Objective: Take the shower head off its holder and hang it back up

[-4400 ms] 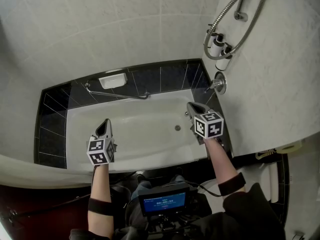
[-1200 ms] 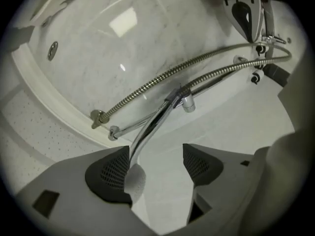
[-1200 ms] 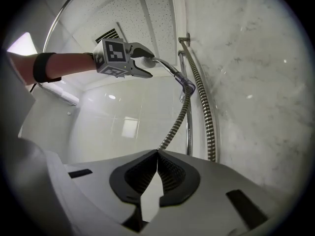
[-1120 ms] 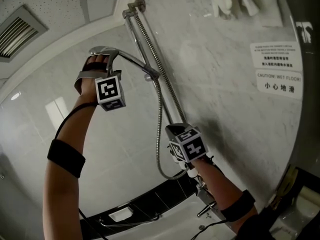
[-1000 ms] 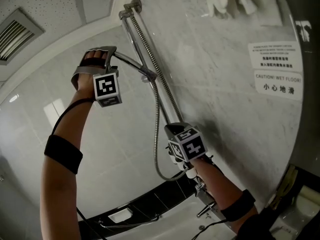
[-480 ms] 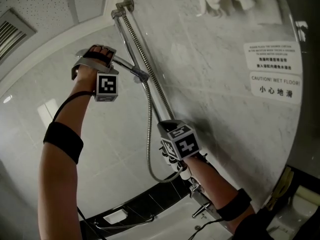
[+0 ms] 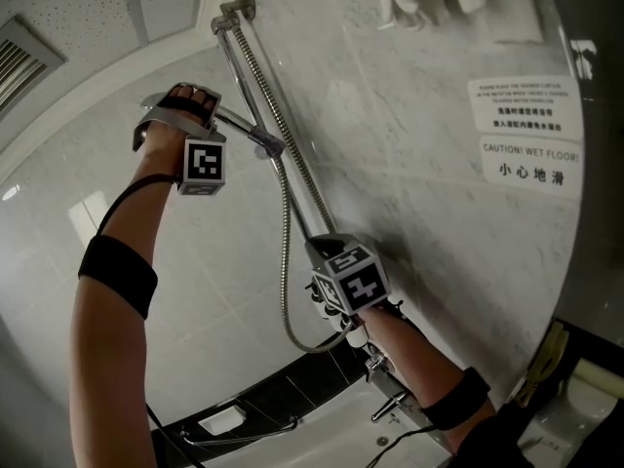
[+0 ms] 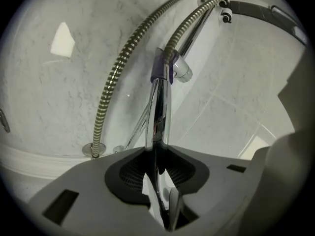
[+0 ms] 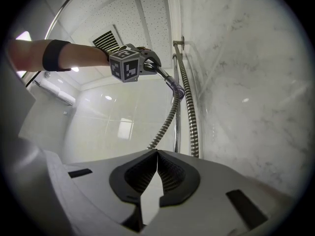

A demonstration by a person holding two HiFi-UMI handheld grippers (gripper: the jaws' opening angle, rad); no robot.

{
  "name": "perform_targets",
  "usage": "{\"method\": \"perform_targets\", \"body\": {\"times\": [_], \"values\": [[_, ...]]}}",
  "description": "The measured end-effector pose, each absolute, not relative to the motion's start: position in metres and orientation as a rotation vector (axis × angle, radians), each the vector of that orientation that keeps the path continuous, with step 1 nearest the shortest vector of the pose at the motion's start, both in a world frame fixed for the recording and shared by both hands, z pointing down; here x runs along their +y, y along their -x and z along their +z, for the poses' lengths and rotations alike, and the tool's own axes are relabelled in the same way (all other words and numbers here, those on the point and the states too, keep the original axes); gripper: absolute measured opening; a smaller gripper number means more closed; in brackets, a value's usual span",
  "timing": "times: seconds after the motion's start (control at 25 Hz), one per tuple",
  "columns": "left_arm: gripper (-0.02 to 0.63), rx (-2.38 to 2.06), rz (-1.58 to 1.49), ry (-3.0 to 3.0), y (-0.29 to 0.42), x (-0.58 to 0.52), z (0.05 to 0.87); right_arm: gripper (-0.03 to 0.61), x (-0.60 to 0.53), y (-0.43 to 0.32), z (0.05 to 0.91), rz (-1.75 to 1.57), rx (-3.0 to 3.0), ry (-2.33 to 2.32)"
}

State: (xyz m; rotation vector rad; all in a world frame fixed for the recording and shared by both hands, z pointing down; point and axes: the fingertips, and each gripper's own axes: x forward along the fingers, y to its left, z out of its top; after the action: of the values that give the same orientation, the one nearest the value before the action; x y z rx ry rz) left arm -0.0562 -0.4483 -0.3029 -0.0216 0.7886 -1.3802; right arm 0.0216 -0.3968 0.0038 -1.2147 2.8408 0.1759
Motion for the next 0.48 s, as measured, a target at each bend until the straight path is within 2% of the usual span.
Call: {"method": "perform_targets", "body": {"times": [0.32, 0.48], "values": [[0.095, 0.884, -1.397, 0.017, 0.101, -0.409, -0.335, 0.023, -0.397, -0.023, 0.011, 0.145, 2.851, 1.204], [0.089, 0.969, -1.412, 0.153, 0.125, -0.387, -0.321, 0.023, -0.389, -0.008, 0.013, 0.132, 2.868, 1.166]]}}
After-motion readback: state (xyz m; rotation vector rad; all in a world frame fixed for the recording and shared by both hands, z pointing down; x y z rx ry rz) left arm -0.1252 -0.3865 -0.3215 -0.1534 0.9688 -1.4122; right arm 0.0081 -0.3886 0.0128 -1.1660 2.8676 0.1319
